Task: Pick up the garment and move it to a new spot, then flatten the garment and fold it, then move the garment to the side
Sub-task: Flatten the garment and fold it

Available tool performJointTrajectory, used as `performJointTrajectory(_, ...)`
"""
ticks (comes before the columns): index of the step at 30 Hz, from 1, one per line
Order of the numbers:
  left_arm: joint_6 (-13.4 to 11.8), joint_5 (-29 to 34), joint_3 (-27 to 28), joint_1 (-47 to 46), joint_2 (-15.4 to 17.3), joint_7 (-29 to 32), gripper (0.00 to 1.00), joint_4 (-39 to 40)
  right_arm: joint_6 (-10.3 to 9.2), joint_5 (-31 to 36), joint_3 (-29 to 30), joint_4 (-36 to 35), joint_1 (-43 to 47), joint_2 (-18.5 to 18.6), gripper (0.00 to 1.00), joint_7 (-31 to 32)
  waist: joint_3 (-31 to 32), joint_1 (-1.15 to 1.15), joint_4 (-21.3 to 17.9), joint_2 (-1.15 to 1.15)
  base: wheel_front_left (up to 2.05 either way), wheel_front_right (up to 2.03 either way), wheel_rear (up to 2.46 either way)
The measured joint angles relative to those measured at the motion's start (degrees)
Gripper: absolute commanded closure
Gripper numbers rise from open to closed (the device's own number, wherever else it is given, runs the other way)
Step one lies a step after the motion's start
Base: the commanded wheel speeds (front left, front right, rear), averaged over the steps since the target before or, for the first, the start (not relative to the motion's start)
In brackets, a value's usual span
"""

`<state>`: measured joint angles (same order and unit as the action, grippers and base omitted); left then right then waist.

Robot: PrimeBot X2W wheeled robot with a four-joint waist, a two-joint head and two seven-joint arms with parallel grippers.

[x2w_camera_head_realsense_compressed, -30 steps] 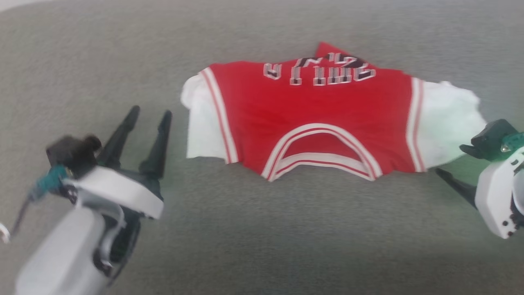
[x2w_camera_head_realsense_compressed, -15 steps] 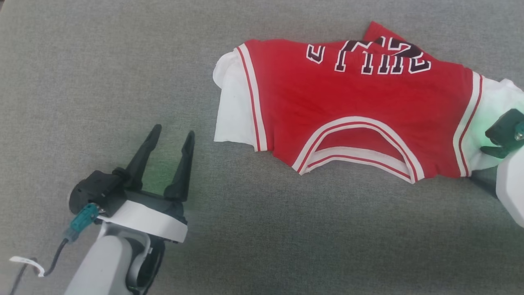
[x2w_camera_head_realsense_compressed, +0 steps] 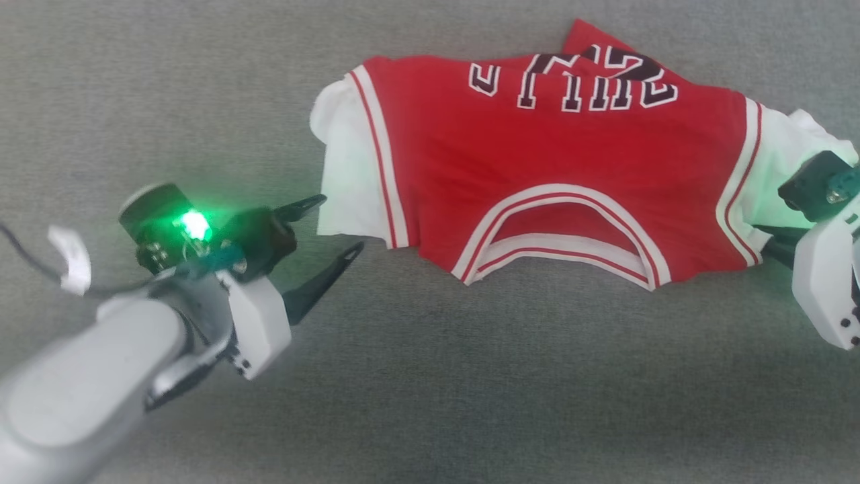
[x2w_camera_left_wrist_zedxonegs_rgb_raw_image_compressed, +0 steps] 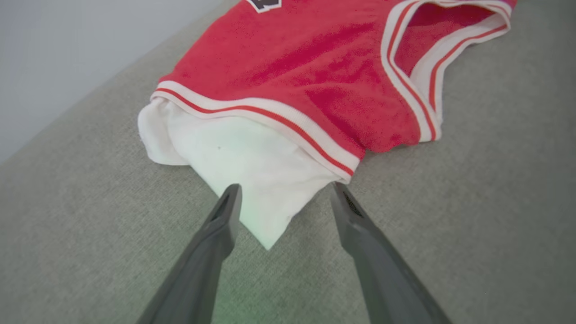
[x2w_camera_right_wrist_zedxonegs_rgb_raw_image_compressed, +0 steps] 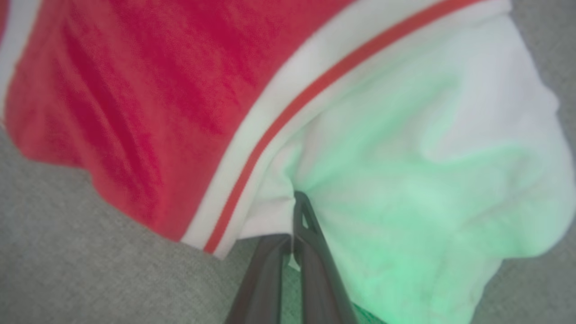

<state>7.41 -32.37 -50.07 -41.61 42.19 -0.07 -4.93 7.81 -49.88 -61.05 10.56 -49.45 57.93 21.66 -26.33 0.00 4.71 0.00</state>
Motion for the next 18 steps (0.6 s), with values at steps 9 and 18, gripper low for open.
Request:
performJointTrajectory(9, 0.0, -16.7, -21.8, -19.4, 5.6, 10.6, 0.00, 0.0, 0.23, -0.9, -3.0, 0.9, -3.8, -1.5, 1.00, -2.4, -2.4, 0.00, -2.3, 0.00, 0.00, 0.00, 0.00)
performJointTrajectory(18, -0.1, -15.8, -22.4, -20.6, 4.1, 14.2, 0.60, -2.6, 0.24, -1.8, -5.8, 2.0, -6.3, -2.9, 1.00, -4.7, -3.5, 0.00, -4.1, 0.00, 0.00, 0.00, 0.00)
